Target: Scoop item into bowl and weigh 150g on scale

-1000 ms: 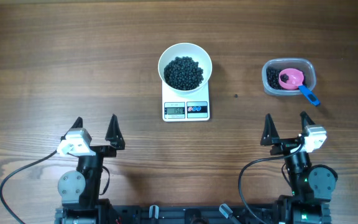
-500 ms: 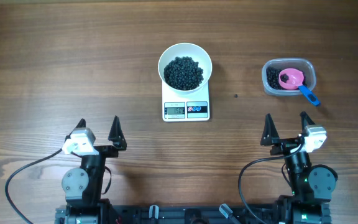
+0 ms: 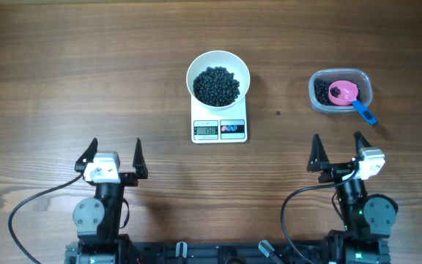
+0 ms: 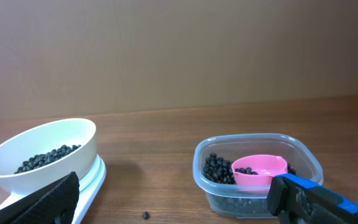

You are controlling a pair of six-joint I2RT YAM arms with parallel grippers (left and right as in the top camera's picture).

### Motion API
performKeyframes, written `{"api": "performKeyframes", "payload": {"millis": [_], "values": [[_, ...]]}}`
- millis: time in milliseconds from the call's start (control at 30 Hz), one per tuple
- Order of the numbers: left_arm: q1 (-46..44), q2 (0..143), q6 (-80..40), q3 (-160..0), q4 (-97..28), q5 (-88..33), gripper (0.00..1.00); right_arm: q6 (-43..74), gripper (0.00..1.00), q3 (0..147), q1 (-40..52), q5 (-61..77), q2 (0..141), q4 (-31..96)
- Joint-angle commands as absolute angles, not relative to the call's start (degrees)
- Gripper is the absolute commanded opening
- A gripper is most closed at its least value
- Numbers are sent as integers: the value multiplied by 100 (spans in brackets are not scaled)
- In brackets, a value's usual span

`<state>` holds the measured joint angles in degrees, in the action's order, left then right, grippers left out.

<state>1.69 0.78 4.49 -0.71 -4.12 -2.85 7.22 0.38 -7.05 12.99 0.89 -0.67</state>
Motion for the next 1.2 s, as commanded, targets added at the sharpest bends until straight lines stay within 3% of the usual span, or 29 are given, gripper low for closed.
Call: {"api": "performKeyframes", "payload": {"millis": [0,1167], "values": [[204,16,554,-32,-447,-207,100,615,100,30,-681,1247,38,-84],[204,38,235,-32,-434,-187,100,615,100,30,-681,1247,38,-84]]}}
